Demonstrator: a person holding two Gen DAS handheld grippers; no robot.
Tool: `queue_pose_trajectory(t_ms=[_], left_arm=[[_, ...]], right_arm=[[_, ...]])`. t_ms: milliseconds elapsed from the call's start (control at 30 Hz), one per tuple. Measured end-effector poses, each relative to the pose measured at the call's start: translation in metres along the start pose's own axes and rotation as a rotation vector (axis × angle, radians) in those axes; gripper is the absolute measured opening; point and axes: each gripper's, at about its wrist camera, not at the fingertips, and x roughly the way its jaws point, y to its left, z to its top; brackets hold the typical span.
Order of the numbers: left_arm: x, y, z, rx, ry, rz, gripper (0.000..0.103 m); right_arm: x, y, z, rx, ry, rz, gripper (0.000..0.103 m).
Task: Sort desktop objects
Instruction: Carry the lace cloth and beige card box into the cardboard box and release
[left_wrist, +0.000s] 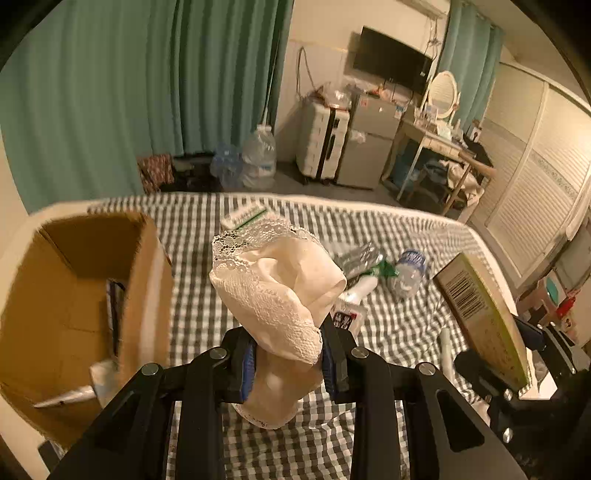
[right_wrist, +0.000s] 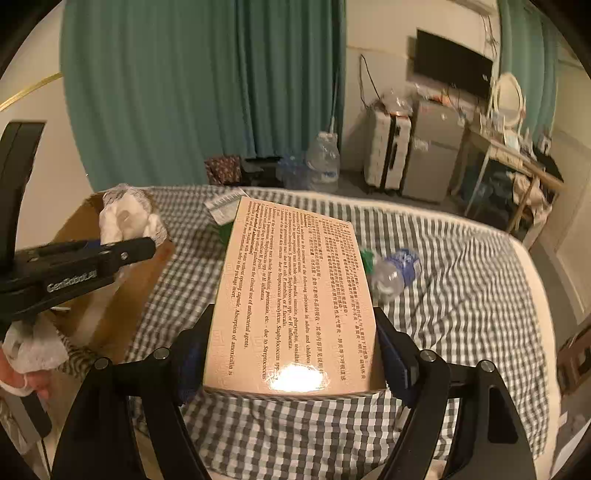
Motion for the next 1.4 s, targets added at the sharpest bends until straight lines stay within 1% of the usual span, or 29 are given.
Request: queue_pose_trajectory(t_ms=[67,133,200,267,367,433,533,600,700,800,867,933,1000,1067,1200,1300,1333,1367,1400], left_arm=[[-0.015,0.003,0.004,-0.001,-0.024,-0.009,0.029],[-0.026,0.006,0.007,-0.001,-0.030,-0.013,0.029],[-0.037,0.012,0.013,0.000,-0.032,-0.004,0.029],[-0.049,0.017,0.025,0.010,-0.053,0.003,0.029],[-0.071,0.025,0.041,0.064,-0.089,0.051,0.029],[-0.084,0.032,0.050,0.092,-0.104,0.070,0.029],[-0.104,0.045,0.060,0.139,-0.137,0.121,0.029],[-0.116,0.061,0.064,0.141,-0.146,0.134,0.029],[-0.125,0.089,0.064,0.109,-0.135,0.141,0.029],[-0.122,0.125,0.056,0.057,-0.126,0.144,0.029],[-0.112,0.153,0.047,0.007,-0.101,0.135,0.029],[-0.100,0.181,0.035,-0.039,-0.068,0.116,0.029],[-0.091,0.204,0.021,-0.069,-0.058,0.078,0.029],[-0.080,0.226,0.009,-0.078,-0.052,0.080,0.029],[-0.055,0.262,-0.007,-0.112,0.007,0.088,0.029],[-0.044,0.279,-0.016,-0.135,0.024,0.078,0.030],[-0.041,0.282,-0.018,-0.141,0.031,0.073,0.034],[-0.038,0.285,-0.020,-0.146,0.039,0.075,0.046],[-0.036,0.288,-0.022,-0.150,0.044,0.086,0.055]], right_arm=[[-0.011,0.009,0.004,-0.012,-0.019,0.010,0.078],[-0.019,0.016,0.008,-0.018,-0.030,0.018,0.078],[-0.030,0.025,0.014,-0.031,-0.042,0.027,0.078],[-0.038,0.035,0.019,-0.045,-0.057,0.038,0.078],[-0.048,0.047,0.030,-0.062,-0.078,0.053,0.078],[-0.051,0.056,0.040,-0.067,-0.090,0.075,0.078],[-0.054,0.072,0.056,-0.081,-0.103,0.113,0.078],[-0.053,0.086,0.068,-0.099,-0.108,0.134,0.078],[-0.047,0.111,0.083,-0.118,-0.111,0.169,0.078],[-0.036,0.139,0.091,-0.126,-0.089,0.217,0.078],[-0.026,0.158,0.090,-0.131,-0.064,0.247,0.078],[-0.013,0.180,0.087,-0.148,-0.029,0.272,0.078],[0.005,0.203,0.082,-0.166,0.013,0.288,0.078],[0.024,0.218,0.076,-0.173,0.050,0.296,0.078],[0.069,0.242,0.071,-0.156,0.138,0.314,0.078],[0.089,0.255,0.072,-0.131,0.154,0.338,0.079],[0.094,0.256,0.074,-0.121,0.154,0.338,0.079],[0.098,0.263,0.074,-0.108,0.154,0.319,0.079],[0.101,0.263,0.077,-0.101,0.154,0.298,0.079]])
